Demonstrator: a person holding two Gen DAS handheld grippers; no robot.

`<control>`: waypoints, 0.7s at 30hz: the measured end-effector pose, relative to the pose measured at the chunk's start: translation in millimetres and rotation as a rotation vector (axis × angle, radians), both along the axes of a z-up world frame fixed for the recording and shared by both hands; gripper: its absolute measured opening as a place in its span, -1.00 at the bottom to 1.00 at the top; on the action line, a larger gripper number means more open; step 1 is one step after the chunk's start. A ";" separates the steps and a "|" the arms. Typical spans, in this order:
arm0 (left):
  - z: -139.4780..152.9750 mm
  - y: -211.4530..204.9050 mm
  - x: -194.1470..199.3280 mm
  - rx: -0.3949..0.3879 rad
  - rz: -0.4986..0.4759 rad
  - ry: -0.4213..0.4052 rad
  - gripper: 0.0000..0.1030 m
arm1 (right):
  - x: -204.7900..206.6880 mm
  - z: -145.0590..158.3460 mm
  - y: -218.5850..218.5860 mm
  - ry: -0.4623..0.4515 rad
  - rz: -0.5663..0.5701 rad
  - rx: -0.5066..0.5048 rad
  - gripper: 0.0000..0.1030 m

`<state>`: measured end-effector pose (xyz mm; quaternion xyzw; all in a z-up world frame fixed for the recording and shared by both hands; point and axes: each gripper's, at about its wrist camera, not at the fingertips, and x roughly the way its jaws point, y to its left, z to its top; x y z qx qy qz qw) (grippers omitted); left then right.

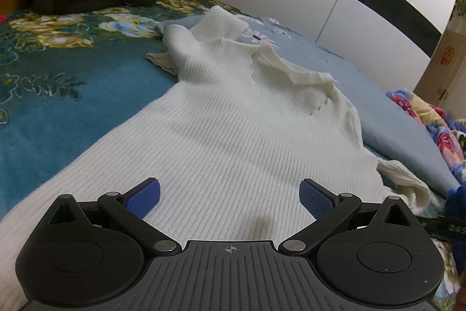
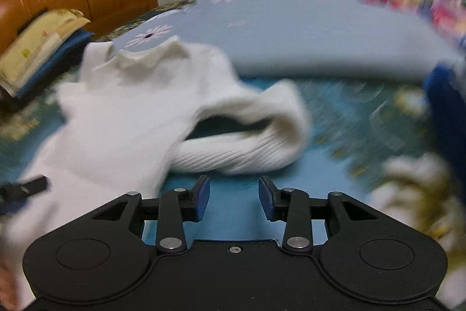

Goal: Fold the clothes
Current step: 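Grasp the sweater sleeve cuff with the right gripper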

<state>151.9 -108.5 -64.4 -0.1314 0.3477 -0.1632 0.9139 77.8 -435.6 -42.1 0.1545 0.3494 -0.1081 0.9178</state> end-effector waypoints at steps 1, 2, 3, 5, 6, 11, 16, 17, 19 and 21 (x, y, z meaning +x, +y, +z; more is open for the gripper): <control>0.2 0.7 -0.1 -0.006 0.001 0.002 1.00 | 4.7 -3.3 0.5 -0.001 -0.008 0.043 -0.27; 0.4 1.3 -0.3 -0.013 0.002 0.004 1.00 | 8.3 -5.4 0.6 -0.011 -0.016 0.068 -0.27; 0.6 1.9 -0.5 -0.019 0.004 0.006 1.00 | 13.0 -7.2 0.3 -0.027 -0.029 0.100 -0.27; 0.9 2.7 -0.2 -0.026 0.004 0.009 1.00 | 20.4 -11.0 -1.3 -0.047 -0.075 0.162 -0.25; 1.2 3.1 0.0 -0.030 0.005 0.011 1.00 | 23.1 -13.8 -2.6 -0.055 -0.101 0.195 -0.24; 2.1 4.6 0.5 -0.048 0.006 0.019 1.00 | 33.8 -26.5 -5.5 -0.087 -0.208 0.286 -0.31; 2.4 6.9 0.7 -0.062 0.007 0.026 1.00 | 38.7 -24.5 -0.9 -0.085 -0.188 0.196 -0.80; 2.5 7.4 0.6 -0.065 0.007 0.027 1.00 | 39.2 -22.5 0.5 -0.079 -0.167 0.160 -0.82; 2.6 8.5 0.4 -0.072 0.008 0.029 1.00 | 33.8 -13.6 2.1 -0.066 -0.130 0.077 -0.83; 2.8 9.6 0.1 -0.078 0.008 0.032 1.00 | 27.0 -1.8 3.7 -0.057 -0.103 -0.049 -0.84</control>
